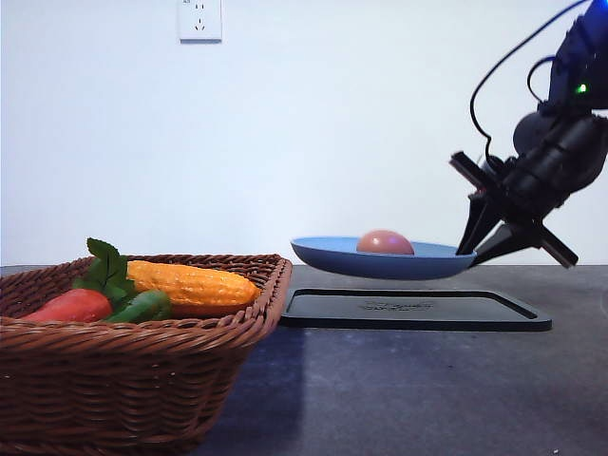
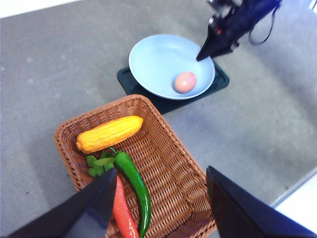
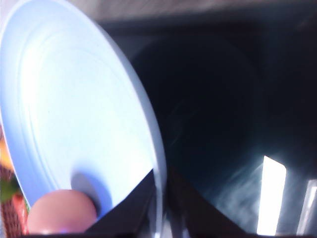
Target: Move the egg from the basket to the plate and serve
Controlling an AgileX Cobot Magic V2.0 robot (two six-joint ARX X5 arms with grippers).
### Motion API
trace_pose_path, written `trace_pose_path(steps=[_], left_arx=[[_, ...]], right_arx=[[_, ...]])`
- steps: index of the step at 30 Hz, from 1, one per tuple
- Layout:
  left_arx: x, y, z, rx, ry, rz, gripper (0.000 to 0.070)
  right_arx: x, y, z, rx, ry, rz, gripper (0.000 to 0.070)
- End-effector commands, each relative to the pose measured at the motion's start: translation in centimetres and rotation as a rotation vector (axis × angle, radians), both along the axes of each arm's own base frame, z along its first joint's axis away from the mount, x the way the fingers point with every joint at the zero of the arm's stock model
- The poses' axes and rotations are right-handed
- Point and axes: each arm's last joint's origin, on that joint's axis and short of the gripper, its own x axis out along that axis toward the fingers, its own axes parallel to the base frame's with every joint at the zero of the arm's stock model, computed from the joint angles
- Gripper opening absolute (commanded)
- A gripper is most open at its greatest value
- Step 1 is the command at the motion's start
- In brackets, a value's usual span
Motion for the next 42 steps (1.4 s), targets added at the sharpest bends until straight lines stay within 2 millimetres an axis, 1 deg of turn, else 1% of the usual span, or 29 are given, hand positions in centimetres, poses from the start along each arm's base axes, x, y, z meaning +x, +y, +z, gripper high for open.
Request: trace_pose_path(steps=[1,5,8,11,13,17,20,24,26,29,34,35,36,39,40,41,42], left_arx=[[-0.1,0.0,0.5,-0.030,-0.007,0.019,0.0371],[-0.1,0.1,0.4,-0.028,0.003,0.029,0.0371],[0.0,0.1,0.3,-0.020,0.008,0.037,0.0371],[0.0,-0.1,0.3,-0.016,0.010,0.037,0.0371],[0.1,-0.1,0.3,-0.015,0.011,0.038,0.0371],[0.1,-0.1,0.3,-0.015,0.011,0.038,0.0371],[0.1,-0.2,0.3,-0.014,0.008,0.040,0.0371],[0.3,-0.3,0.3,-0.001,-0.001,0.062,0.0371],[0.5,-0.6,0.2,0.012,-0.004,0.075,0.0369],[1.0,-1.2,0.0,0.046,-0.012,0.095,0.0363],[2.3,-2.8,-0.3,0.124,-0.050,0.114,0.0308],[2.6,-3.2,-0.4,0.138,-0.059,0.112,0.0286],[2.9,-3.6,-0.5,0.159,-0.068,0.102,0.0243],[3.8,-5.0,-0.8,0.223,-0.100,0.060,0.0062],[4.1,-5.3,-0.9,0.235,-0.110,0.051,0.0022],[4.4,-5.7,-0.9,0.243,-0.120,0.047,0.0002],[4.7,-5.9,-1.0,0.249,-0.125,0.047,0.0000]], right_arx=[[0.7,0.1,-0.7,0.005,0.020,-0.009,0.0000],[0.8,0.0,-1.7,-0.058,0.046,-0.026,0.0000],[0.8,-0.1,-1.9,-0.131,0.048,-0.040,0.0000],[0.8,0.0,-1.9,-0.165,0.040,-0.039,0.0005],[0.8,0.0,-1.9,-0.176,0.041,-0.041,0.0064],[0.8,-0.1,-1.9,-0.179,0.038,-0.038,0.0242],[0.9,0.0,-1.7,-0.182,0.020,-0.017,0.0256],[0.7,-0.3,-0.5,-0.193,0.033,0.012,0.0255],[0.6,-0.7,0.5,-0.199,0.044,0.016,0.0252],[0.1,-1.1,2.4,-0.231,0.033,0.024,0.0223],[-1.5,-1.6,6.5,-0.357,-0.026,0.029,0.0109],[-2.0,-1.7,7.4,-0.390,-0.043,0.022,0.0088],[-2.5,-1.7,8.5,-0.422,-0.061,0.014,0.0067],[-4.5,-1.2,12.0,-0.488,-0.139,0.000,0.0026],[-5.2,-0.8,13.2,-0.504,-0.174,0.002,0.0016],[-6.1,-0.2,14.5,-0.519,-0.213,0.008,0.0004],[-7.0,0.4,15.6,-0.534,-0.251,0.015,0.0001]])
